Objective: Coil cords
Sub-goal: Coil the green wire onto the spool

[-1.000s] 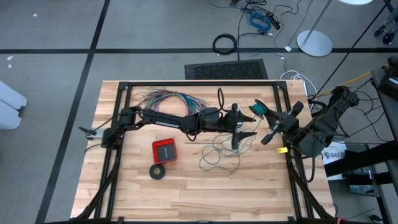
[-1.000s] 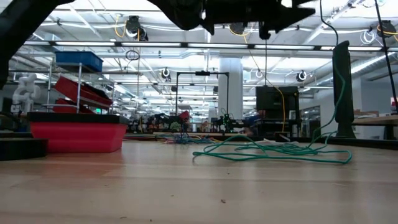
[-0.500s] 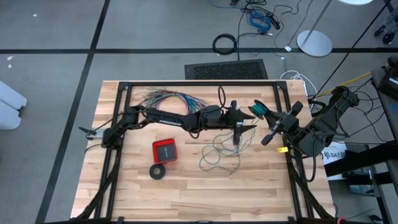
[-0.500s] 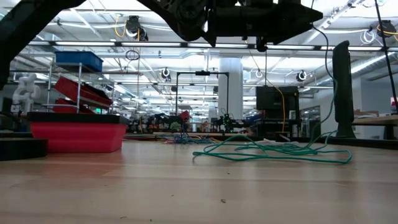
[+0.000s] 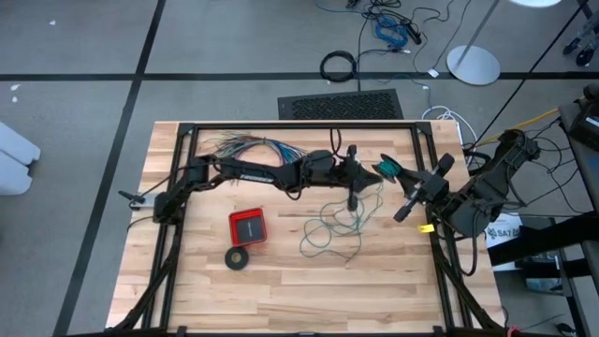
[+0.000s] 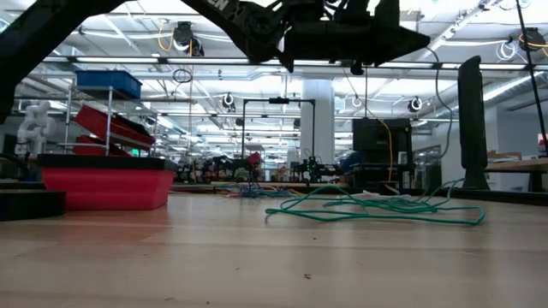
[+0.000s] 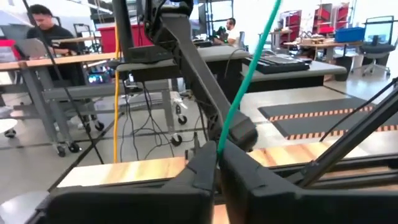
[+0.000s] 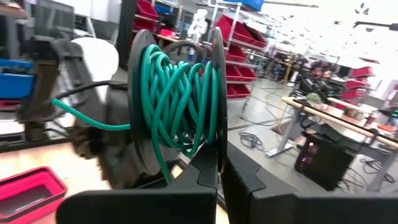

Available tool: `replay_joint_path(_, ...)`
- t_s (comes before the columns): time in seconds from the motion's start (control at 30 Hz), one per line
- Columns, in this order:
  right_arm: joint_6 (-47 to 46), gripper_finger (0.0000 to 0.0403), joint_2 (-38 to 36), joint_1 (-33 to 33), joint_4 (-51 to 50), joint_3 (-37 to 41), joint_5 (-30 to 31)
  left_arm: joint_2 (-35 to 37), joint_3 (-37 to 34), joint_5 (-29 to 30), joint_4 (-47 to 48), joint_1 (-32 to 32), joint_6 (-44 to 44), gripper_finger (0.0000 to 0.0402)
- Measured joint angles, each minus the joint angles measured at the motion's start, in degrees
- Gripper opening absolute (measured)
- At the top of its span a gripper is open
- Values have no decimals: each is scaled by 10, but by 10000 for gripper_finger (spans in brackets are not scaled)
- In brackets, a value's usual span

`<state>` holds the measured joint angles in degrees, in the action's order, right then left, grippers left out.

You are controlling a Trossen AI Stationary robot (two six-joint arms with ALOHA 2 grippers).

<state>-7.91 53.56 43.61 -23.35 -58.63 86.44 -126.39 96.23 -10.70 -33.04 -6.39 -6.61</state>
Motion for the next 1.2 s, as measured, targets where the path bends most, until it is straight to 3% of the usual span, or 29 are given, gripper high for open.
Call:
replay_joint_path(0.23, -27, 0, 0, 1, -32, 0, -43, 14, 0, -30, 18, -39, -8, 5)
replay_joint_path(0.53, -157, 0, 8, -12, -179, 0, -72, 54, 1, -47, 108, -69, -26, 2)
replay_joint_path(1.2, -334, 0, 83, -128, -406, 0, -194, 91, 1, -40, 256, -92, -63, 0)
